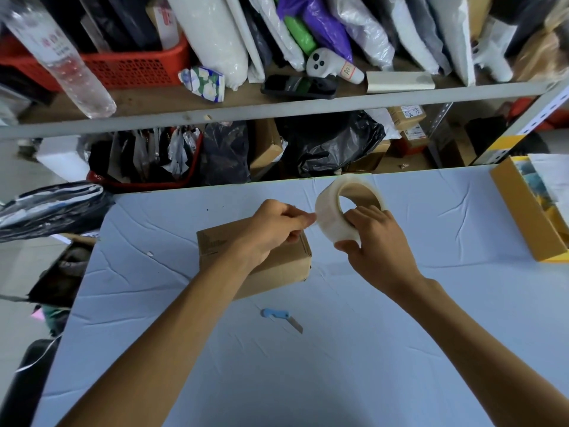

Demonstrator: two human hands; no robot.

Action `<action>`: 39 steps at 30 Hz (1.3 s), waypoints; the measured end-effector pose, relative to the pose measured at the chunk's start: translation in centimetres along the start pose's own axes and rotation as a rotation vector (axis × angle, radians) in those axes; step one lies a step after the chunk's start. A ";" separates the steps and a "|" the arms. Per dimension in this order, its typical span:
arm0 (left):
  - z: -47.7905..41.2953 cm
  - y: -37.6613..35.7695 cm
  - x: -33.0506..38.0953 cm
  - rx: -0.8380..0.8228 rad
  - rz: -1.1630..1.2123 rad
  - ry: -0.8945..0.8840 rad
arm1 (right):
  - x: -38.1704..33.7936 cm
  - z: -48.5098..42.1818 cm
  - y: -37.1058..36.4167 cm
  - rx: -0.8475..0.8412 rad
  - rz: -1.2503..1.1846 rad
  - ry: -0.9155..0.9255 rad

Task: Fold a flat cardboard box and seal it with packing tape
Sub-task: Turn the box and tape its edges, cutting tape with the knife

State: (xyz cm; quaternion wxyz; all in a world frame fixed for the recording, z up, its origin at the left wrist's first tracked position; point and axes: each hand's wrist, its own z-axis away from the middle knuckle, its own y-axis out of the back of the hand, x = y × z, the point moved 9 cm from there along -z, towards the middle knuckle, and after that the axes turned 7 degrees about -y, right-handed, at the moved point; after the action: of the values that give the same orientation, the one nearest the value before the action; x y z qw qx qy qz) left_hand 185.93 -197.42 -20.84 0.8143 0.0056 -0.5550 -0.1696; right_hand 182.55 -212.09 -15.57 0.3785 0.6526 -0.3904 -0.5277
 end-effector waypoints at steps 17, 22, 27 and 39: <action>1.3 0.7 5.3 0.227 -0.323 -0.597 | 0.3 -0.8 0.3 -0.157 -0.233 -0.089; 2.0 0.4 5.3 0.263 -0.286 -0.608 | 0.9 -1.0 -0.3 -0.246 -0.295 -0.174; 1.4 0.6 5.0 0.204 -0.100 -0.508 | 1.5 -1.3 -0.1 -0.276 -0.378 -0.239; -0.1 1.7 6.9 0.072 -0.030 -0.425 | 1.4 -0.7 1.4 -0.252 -0.764 -0.232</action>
State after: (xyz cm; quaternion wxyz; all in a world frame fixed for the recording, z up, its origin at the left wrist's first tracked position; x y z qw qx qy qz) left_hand 188.71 -197.78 -14.34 0.6758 0.0070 -0.7196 -0.1591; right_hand 183.24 -213.86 -14.70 0.1857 0.6353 -0.0927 -0.7438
